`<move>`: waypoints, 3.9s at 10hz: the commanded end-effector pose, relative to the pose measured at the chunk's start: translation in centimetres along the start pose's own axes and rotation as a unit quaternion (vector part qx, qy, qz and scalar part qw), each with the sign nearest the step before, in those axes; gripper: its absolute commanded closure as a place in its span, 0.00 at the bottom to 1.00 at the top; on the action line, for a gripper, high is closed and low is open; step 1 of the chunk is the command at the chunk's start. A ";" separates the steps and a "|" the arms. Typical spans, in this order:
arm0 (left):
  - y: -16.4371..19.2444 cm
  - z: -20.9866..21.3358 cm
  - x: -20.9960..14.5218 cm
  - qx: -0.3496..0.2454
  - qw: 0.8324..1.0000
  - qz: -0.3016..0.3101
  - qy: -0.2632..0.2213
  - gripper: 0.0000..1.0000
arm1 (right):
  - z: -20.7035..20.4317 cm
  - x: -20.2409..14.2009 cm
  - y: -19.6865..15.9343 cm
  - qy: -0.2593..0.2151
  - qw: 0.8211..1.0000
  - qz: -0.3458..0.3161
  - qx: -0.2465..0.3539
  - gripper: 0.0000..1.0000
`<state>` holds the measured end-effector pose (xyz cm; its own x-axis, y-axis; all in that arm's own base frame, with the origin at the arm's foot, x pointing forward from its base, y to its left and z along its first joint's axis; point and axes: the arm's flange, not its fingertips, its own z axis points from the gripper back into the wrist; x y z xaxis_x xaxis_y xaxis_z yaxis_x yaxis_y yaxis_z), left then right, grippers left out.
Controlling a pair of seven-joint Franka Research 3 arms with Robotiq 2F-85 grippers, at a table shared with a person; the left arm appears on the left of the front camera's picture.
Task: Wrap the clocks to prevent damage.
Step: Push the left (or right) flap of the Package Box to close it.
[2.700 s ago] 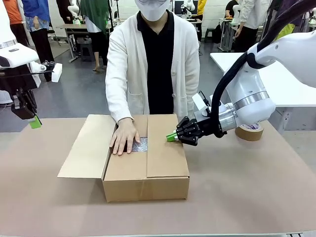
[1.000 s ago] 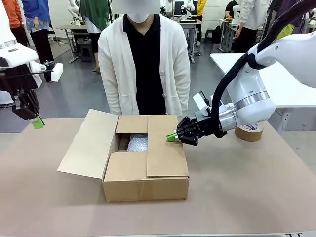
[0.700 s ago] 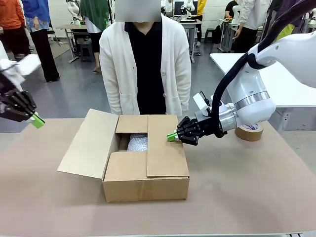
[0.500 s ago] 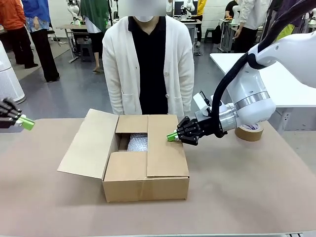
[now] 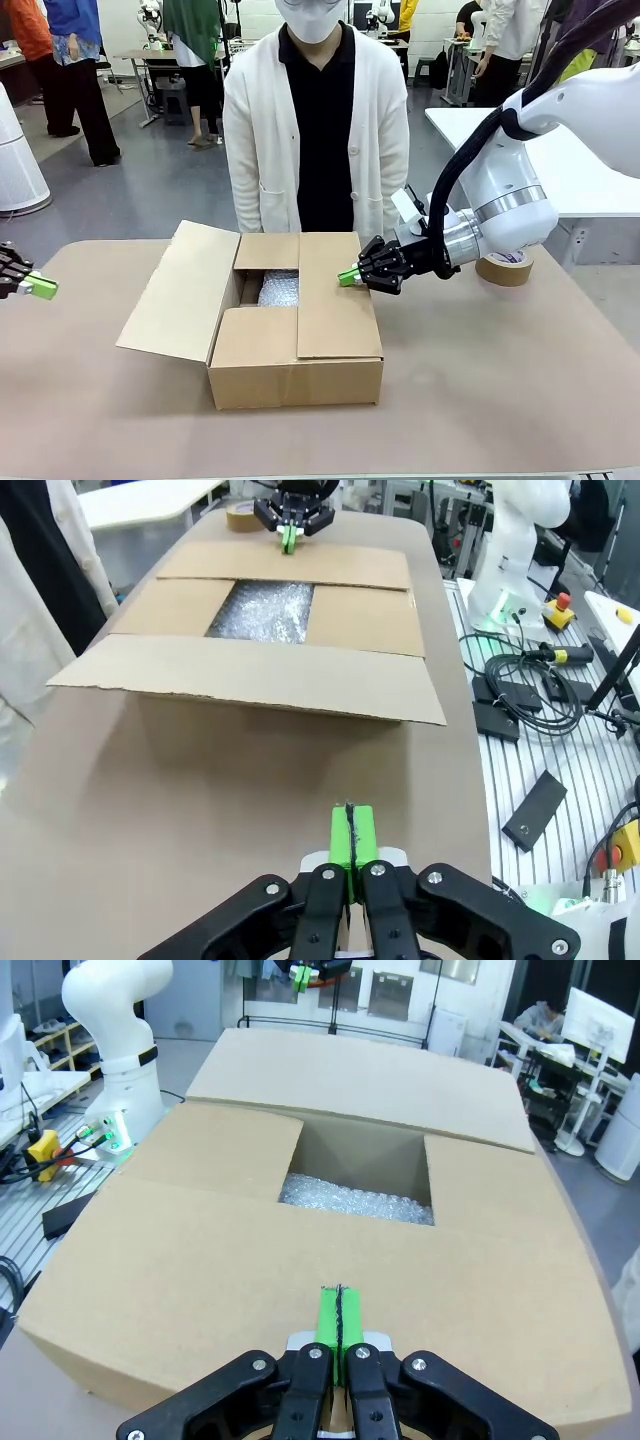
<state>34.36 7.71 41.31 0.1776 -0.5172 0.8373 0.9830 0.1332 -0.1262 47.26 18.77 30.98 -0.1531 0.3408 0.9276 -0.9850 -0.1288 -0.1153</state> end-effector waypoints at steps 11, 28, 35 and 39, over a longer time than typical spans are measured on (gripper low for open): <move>6.6 -5.4 -6.2 -0.096 0.993 -0.033 -0.064 0.99 | -0.2 -0.3 0.0 0.006 1.000 -0.002 -0.002 0.99; 8.3 -19.0 3.3 -0.089 0.974 -0.136 -0.156 0.99 | -0.2 -0.3 0.0 0.006 1.000 -0.002 -0.002 0.99; 9.5 -26.6 5.9 -0.060 0.979 -0.165 -0.099 0.99 | -0.2 -0.3 0.0 0.006 1.000 -0.002 -0.002 0.99; 10.4 -28.2 5.0 -0.046 0.982 -0.168 -0.074 0.99 | -0.2 -0.3 0.0 0.006 1.000 -0.002 -0.002 0.99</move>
<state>46.32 -16.94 31.08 -0.1103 -0.3613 0.9259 0.9878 -0.1427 0.0620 47.26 18.77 30.98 -0.1531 0.3408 0.9276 -0.9849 -0.1288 -0.1153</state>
